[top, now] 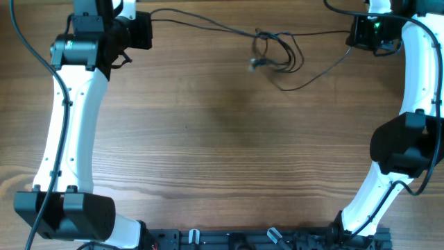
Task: Untangle cables
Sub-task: 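Pull the cable strands apart, moving the grippers outward to opposite sides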
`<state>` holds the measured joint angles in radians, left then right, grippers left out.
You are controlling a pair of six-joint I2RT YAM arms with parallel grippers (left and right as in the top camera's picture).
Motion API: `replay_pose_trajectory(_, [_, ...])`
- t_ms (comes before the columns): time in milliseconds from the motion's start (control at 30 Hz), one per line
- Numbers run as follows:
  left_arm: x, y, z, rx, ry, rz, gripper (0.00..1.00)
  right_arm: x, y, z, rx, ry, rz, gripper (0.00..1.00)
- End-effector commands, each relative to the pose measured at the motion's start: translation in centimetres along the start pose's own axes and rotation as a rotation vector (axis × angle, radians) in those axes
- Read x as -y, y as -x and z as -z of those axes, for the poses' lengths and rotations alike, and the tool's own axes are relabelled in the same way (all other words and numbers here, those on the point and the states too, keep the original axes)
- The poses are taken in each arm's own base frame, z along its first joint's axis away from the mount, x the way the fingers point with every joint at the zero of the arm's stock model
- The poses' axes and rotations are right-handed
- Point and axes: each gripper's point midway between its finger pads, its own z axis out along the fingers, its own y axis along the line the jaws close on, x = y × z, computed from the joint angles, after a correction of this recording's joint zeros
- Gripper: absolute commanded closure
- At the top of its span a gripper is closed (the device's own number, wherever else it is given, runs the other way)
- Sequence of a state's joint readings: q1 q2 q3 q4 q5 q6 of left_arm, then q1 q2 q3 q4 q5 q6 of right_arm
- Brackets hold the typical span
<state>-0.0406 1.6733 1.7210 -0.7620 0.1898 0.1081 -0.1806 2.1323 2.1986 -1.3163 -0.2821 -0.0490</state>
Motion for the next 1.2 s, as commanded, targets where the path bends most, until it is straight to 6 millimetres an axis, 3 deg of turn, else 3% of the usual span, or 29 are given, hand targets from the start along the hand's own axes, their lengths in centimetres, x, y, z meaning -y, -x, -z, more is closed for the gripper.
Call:
replay_pose_trajectory(0, [-1.3, 1.0, 1.6, 0.042, 0.059, 0.020, 0.96, 1.3, -0.2, 0.1, -0.008, -0.049, -0.017, 0.96])
replay_pose_trajectory(300, [-0.8, 0.8, 1.5, 0.034, 0.030, 0.040, 0.96, 0.9, -0.5, 0.0, -0.018, -0.036, -0.019, 0.95])
replay_pose_trajectory(767, [-6.9, 0.6, 2.8, 0.048, 0.145, 0.129, 0.96, 5.8, -0.4, 1.2, 0.009, -0.118, -0.116, 0.95])
replay_pose_trajectory(1167, [-9.9, 0.4, 3.6, 0.062, 0.200, 0.170, 0.96, 6.8, -0.3, 1.5, 0.016, -0.141, -0.131, 0.95])
